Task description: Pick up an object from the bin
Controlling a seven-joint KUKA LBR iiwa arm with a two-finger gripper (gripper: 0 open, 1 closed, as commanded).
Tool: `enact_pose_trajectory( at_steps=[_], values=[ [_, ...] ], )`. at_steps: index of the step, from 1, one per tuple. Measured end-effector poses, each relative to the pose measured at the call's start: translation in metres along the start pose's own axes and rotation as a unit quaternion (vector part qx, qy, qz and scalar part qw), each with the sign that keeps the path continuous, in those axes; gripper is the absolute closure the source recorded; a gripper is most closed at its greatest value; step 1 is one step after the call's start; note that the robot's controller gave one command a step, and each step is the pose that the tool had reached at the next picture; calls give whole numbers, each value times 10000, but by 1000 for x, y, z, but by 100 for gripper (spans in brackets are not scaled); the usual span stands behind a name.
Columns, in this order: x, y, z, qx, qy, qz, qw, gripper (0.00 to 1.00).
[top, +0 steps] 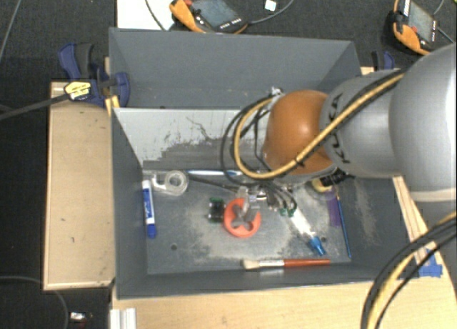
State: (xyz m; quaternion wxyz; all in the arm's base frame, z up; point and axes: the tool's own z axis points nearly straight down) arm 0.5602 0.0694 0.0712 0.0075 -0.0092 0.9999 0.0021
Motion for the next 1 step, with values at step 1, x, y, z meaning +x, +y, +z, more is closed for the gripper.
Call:
enact_pose_trajectory(
  at_steps=[1],
  values=[
    [0, 0, -1, 0, 5, 4, 10000, 100]
  ],
)
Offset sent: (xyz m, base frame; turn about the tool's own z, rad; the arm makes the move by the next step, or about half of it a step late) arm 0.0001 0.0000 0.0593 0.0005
